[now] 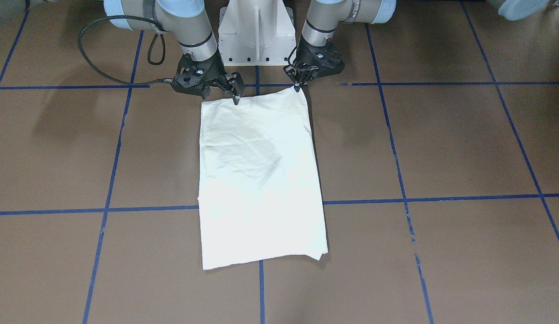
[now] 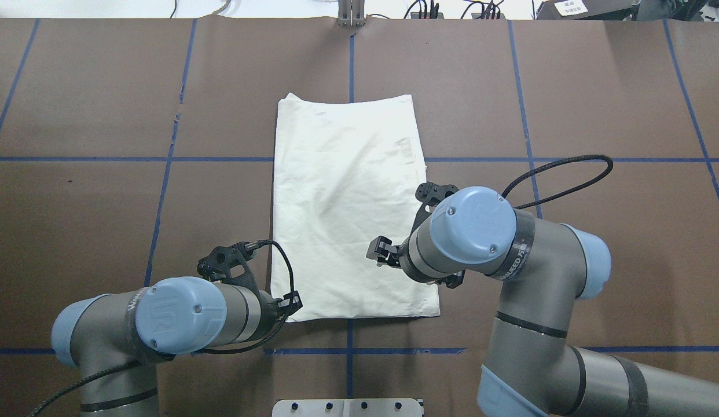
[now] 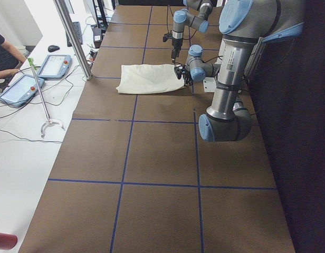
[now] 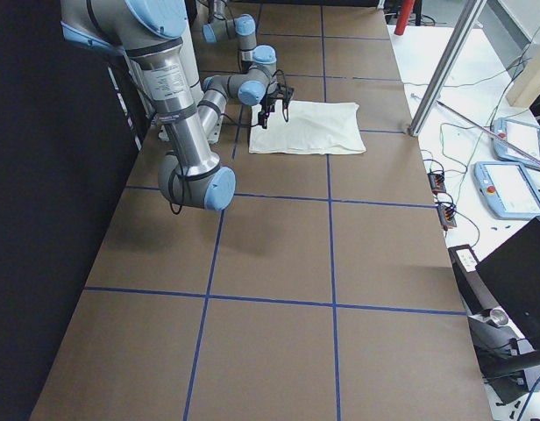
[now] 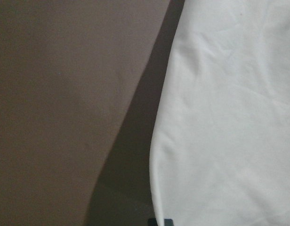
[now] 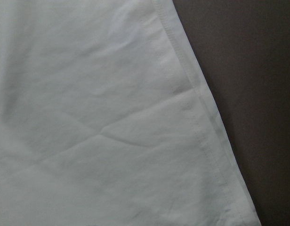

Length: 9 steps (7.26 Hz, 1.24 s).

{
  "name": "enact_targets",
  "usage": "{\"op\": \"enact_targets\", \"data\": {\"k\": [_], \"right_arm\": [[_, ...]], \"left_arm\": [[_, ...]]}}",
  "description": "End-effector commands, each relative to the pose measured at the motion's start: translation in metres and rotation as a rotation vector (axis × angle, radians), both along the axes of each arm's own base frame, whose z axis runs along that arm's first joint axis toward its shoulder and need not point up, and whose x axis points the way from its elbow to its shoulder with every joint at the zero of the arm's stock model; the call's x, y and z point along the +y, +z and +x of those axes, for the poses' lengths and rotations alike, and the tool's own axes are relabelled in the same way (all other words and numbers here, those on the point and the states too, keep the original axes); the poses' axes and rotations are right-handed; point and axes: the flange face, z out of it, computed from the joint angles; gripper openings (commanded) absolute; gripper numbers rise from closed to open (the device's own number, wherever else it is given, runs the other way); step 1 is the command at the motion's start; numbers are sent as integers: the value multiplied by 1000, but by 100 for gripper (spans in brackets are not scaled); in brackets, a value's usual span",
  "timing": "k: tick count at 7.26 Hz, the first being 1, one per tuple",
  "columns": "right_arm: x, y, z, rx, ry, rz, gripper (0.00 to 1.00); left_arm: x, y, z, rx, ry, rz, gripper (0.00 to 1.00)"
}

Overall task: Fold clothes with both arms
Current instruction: 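Move the right gripper to the shirt's other near corner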

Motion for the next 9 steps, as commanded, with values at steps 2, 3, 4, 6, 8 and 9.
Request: {"op": "enact_targets", "data": {"k": [2, 3, 4, 6, 8, 9], "right_arm": [[26, 30, -44, 26, 167, -108, 100], [37, 40, -50, 43, 171, -129, 100], [41, 47, -51, 53, 181, -138, 100], [41, 54, -56, 70, 182, -142, 100], [41, 59, -58, 79, 183, -144, 100], [42, 58, -58, 77, 184, -147, 100]], "left_arm": [[0, 1, 2, -1, 4, 2, 0], [0, 1, 2, 0, 4, 2, 0], [0, 1, 1, 0, 2, 1, 0], [1, 0, 2, 3, 4, 3, 0], [1, 0, 2, 1, 4, 3, 0], [1, 0, 2, 1, 4, 3, 0]]}}
